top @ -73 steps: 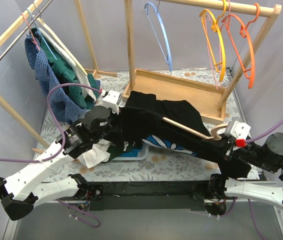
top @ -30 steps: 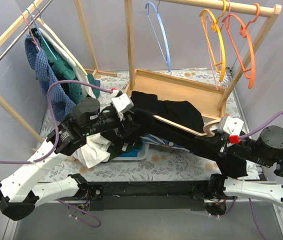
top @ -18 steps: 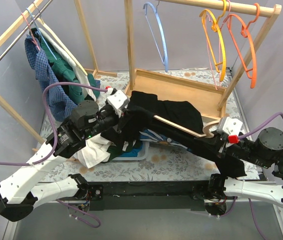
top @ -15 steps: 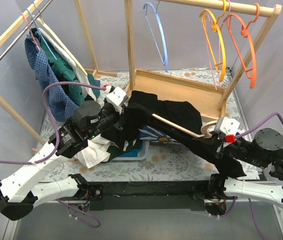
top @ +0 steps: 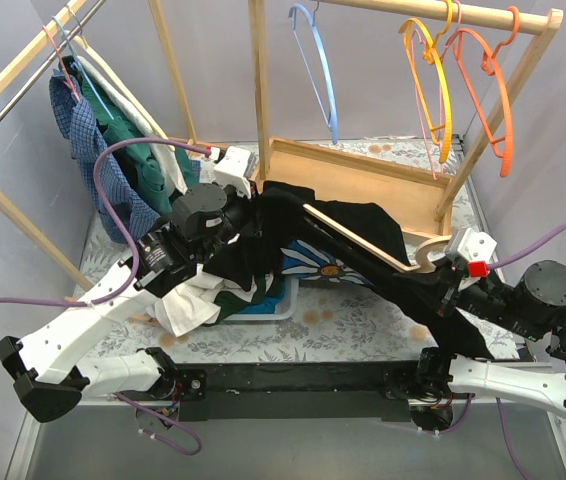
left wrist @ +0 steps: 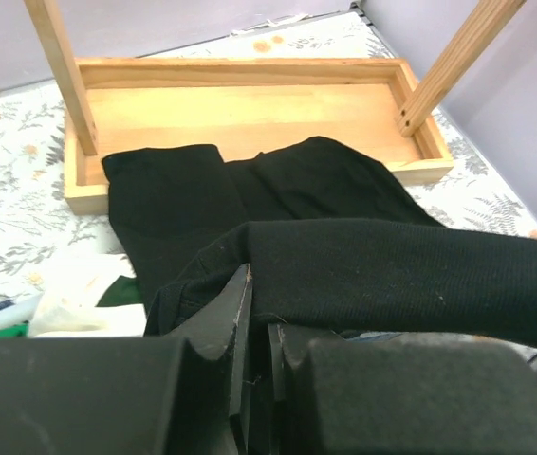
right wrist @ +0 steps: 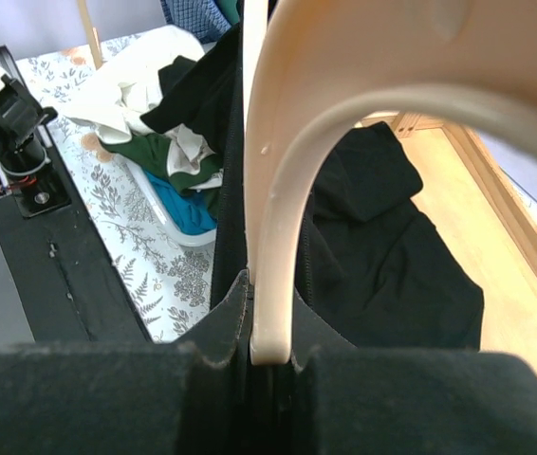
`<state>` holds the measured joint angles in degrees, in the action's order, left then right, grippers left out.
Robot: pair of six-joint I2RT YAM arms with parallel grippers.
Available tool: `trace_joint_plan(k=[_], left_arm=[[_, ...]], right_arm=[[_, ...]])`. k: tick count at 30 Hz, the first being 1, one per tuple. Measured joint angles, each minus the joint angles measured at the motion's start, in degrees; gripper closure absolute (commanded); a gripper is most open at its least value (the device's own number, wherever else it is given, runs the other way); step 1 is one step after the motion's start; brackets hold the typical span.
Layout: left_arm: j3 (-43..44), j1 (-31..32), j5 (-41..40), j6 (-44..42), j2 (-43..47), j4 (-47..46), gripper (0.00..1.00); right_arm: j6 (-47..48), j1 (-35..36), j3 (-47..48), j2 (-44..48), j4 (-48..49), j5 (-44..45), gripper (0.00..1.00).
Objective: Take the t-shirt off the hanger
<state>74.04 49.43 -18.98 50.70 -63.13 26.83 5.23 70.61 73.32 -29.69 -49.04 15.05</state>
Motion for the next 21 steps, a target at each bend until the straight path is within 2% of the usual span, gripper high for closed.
trace_joint_plan(k=[11, 21], left_arm=[[0.5, -2.3, 4.8, 6.4, -1.2, 1.9, 1.0], [-6.0, -4.2, 9.3, 11.7, 0.8, 1.2, 1.0]], right_arm=[[-0.3, 0.0, 1.5, 0.7, -1.2, 1.7, 0.99], [1.2, 0.0, 3.7, 0.0, -2.1, 2.4, 0.99]])
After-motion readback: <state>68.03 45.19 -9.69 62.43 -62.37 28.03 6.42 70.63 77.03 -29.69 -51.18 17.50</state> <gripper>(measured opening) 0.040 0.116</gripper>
